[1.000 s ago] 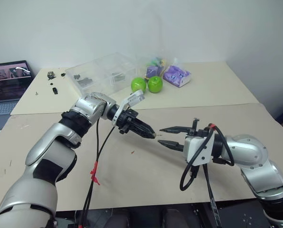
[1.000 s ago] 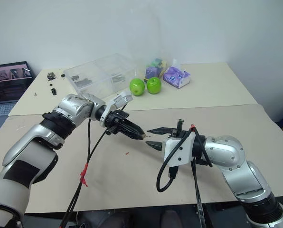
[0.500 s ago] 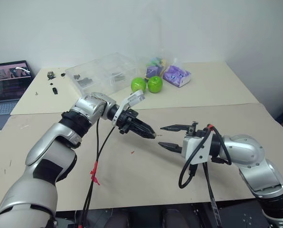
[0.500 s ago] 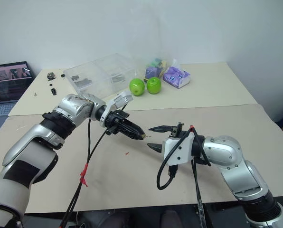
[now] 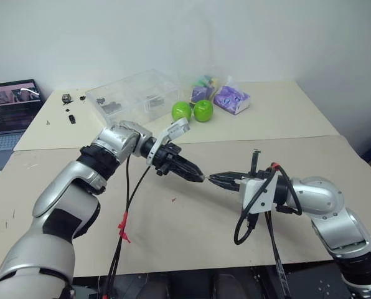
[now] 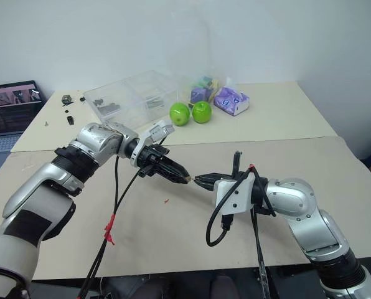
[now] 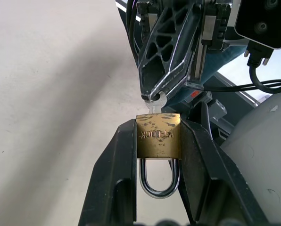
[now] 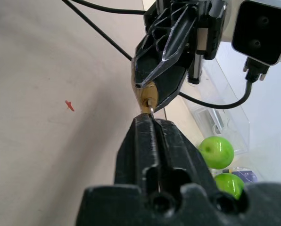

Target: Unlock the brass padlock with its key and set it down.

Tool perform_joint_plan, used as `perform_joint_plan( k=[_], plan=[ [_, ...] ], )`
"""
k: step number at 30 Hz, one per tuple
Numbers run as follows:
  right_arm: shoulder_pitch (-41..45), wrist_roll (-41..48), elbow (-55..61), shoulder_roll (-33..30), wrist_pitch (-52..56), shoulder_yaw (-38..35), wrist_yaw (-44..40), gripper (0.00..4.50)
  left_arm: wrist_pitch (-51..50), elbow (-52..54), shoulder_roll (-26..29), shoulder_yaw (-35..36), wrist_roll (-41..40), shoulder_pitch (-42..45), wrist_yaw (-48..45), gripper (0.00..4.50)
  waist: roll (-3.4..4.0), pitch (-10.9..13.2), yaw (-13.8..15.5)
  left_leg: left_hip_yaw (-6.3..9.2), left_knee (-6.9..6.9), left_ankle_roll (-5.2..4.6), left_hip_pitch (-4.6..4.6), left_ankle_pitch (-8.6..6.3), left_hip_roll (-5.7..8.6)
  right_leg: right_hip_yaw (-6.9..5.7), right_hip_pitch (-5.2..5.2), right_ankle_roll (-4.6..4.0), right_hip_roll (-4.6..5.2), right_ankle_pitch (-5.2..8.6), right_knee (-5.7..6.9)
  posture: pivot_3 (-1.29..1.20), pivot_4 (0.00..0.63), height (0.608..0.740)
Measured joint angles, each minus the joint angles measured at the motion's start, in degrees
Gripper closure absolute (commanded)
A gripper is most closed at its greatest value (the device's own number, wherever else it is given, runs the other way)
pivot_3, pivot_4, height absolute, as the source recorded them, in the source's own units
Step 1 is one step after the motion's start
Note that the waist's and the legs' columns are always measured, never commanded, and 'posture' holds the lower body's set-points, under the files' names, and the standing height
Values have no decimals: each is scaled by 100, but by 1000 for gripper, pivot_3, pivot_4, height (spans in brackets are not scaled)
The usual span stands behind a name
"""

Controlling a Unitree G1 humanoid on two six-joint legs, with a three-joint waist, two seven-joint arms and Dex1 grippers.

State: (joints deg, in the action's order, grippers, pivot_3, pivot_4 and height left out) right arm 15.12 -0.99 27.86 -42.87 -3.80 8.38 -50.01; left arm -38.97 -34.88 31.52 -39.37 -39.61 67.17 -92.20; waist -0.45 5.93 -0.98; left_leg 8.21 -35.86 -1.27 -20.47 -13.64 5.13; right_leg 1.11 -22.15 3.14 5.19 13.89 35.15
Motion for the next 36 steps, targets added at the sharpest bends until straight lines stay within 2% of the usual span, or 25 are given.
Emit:
perform_joint_plan(
  k=[12,17,24,28,33,36],
  plan=[
    [-1,51,3,23,146,0,-7,4438,143,-2,-40,35,131,0,4,3698,0,0,5,0,0,0,0,0,0,0,0,0,0,0,-1,0,150,740],
    [39,470,82,116,806,-19,-15,4438,278,14,-49,134,290,-1,13,3698,0,0,0,0,0,0,-1,0,-5,2,0,-1,0,-1,0,0,150,740],
    [146,1421,149,368,2317,-40,-7,4438,1222,259,-9,205,1007,-95,30,3698,0,0,9,0,2,0,-2,0,-8,8,0,-2,6,-1,-3,0,150,740],
    [255,1852,159,455,3144,-76,75,4438,1890,291,-166,387,1654,-225,38,3698,0,0,20,-2,2,-1,-3,0,-6,7,1,-2,9,-1,-5,0,150,740],
    [389,2190,160,509,3740,-186,203,4438,2183,290,-319,606,2111,-262,41,3698,0,0,22,-2,1,-1,-4,-1,-6,7,-1,-2,9,-1,-5,0,150,740],
    [443,1909,205,292,3405,-136,161,4438,2004,284,-409,741,2152,-261,46,3698,2,-1,18,-3,0,-6,-4,-4,-4,6,-1,-1,8,-1,-4,0,150,740]
  ],
)
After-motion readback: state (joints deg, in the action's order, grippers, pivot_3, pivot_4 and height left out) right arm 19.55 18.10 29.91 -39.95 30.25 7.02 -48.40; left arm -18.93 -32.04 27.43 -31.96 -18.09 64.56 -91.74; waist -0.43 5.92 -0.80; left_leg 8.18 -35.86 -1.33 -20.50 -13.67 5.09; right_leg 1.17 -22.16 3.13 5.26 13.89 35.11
